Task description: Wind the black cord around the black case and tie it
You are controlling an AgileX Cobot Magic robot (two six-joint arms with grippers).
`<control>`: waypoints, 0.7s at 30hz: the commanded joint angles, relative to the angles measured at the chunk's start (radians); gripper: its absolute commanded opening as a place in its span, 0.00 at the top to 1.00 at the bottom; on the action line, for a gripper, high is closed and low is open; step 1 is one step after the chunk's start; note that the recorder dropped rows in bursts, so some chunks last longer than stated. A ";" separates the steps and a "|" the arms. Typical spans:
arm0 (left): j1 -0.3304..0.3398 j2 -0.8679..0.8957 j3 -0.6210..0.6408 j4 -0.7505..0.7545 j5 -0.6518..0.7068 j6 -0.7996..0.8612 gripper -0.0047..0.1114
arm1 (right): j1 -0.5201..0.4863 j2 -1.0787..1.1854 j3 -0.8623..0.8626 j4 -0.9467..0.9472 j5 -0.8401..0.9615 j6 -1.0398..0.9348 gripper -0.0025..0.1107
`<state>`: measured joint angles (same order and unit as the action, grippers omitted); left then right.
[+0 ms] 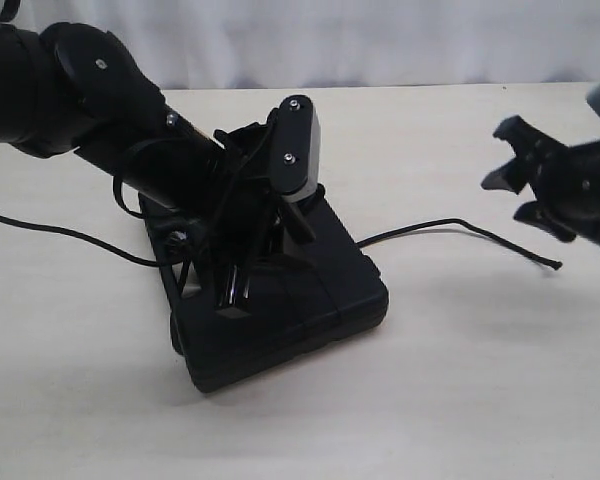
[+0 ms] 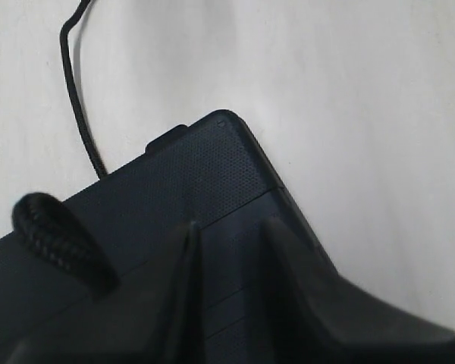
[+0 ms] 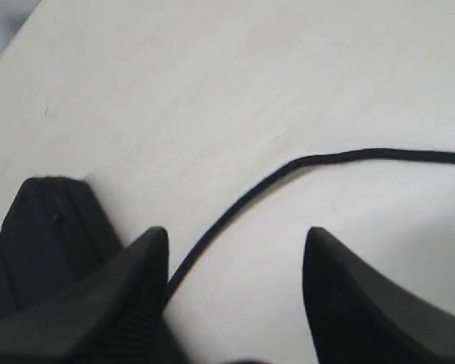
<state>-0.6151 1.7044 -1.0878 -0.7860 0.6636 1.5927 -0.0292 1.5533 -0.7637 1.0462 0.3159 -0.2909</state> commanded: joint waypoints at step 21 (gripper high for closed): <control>-0.003 0.001 -0.003 -0.019 0.003 -0.045 0.74 | 0.113 0.335 -0.096 0.527 -0.209 -0.212 0.52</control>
<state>-0.6151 1.7044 -1.0878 -0.7882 0.6680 1.5566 0.0830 1.8676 -0.8516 1.5683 0.1446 -0.4845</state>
